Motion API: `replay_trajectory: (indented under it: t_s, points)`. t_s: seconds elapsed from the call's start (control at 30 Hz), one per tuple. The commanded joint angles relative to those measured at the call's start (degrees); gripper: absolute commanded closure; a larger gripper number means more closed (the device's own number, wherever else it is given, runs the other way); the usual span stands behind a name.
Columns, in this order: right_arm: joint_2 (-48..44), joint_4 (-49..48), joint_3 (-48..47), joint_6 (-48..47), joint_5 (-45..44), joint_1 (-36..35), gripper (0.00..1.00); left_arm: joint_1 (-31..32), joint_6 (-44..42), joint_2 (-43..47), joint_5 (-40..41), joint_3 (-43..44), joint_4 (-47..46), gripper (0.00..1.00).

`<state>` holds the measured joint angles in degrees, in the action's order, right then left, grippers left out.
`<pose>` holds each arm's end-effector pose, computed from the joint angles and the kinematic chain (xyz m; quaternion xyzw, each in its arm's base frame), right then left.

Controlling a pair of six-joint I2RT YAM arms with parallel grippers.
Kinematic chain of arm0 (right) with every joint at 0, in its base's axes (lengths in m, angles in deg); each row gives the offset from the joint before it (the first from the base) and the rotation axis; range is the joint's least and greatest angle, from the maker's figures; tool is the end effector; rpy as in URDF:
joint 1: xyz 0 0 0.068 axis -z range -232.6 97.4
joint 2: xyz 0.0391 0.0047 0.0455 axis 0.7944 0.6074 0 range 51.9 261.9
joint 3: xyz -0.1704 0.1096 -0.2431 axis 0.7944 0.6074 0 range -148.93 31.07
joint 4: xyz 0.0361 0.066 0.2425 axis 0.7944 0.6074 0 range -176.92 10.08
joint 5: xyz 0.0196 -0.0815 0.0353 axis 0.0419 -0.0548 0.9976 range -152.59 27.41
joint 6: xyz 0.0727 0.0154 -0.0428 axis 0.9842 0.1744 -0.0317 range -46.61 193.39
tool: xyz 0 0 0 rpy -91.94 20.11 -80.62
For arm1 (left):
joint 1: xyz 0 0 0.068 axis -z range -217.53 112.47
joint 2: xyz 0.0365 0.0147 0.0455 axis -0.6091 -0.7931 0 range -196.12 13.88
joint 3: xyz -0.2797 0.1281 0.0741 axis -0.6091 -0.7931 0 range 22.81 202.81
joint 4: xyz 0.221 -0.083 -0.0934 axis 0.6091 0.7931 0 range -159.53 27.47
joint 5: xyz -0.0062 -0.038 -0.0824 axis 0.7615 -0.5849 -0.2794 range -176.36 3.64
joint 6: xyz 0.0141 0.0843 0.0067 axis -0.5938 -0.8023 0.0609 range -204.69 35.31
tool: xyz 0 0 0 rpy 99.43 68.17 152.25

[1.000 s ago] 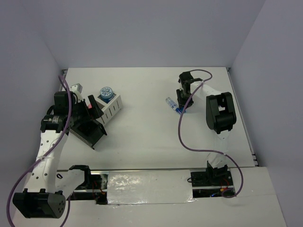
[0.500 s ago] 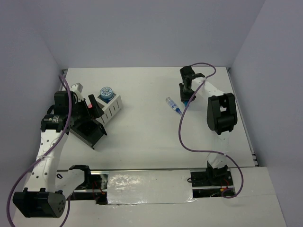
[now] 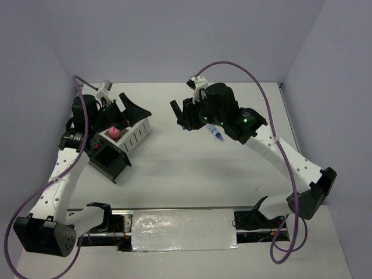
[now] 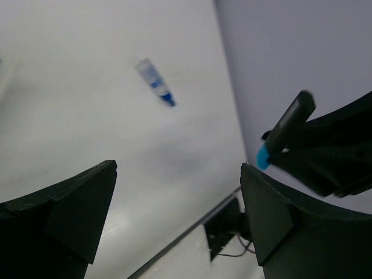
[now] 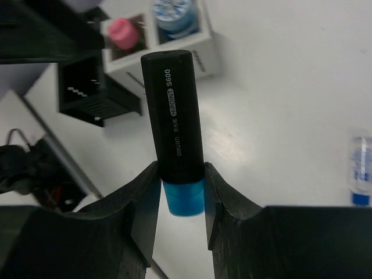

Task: Sort the stationery into containers
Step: Pick up the pen from the center of the board.

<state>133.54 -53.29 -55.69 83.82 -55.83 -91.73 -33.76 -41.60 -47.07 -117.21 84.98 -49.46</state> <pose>0.2556 0.2194 0.4288 -0.2419 0.8237 0.2599 0.4421 0.2340 -0.0542 0.4038 -0.1181 0.7904 -0.4215 0.4285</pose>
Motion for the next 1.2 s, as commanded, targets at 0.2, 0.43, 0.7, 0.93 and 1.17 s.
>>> replay_trajectory:
  t_s: [0.2, 0.43, 0.7, 0.93, 1.17]
  points:
    - [-1.93, -1.65, -2.09, 6.44, 0.97, -7.71, 1.00, 3.26, 15.52, 0.56, -11.50, -1.43, -26.82, 0.01]
    - [0.88, -0.49, -6.31, 7.67, 1.05, -8.94, 1.00, 5.46, 15.01, 0.92, -11.08, -2.14, -28.61, 0.01]
    - [7.11, 2.40, -14.83, 5.83, 0.10, -12.81, 1.00, 6.51, 12.90, -1.10, -7.47, -1.62, -23.24, 0.04]
    - [11.34, 6.36, -20.99, 3.63, -3.34, -14.65, 1.00, 6.69, 11.84, -1.89, -6.33, 0.32, -21.66, 0.51]
    - [10.82, 2.33, -15.99, 5.47, -3.16, -13.34, 0.00, 6.69, 5.53, -3.38, -0.46, 4.00, -8.78, 1.00]
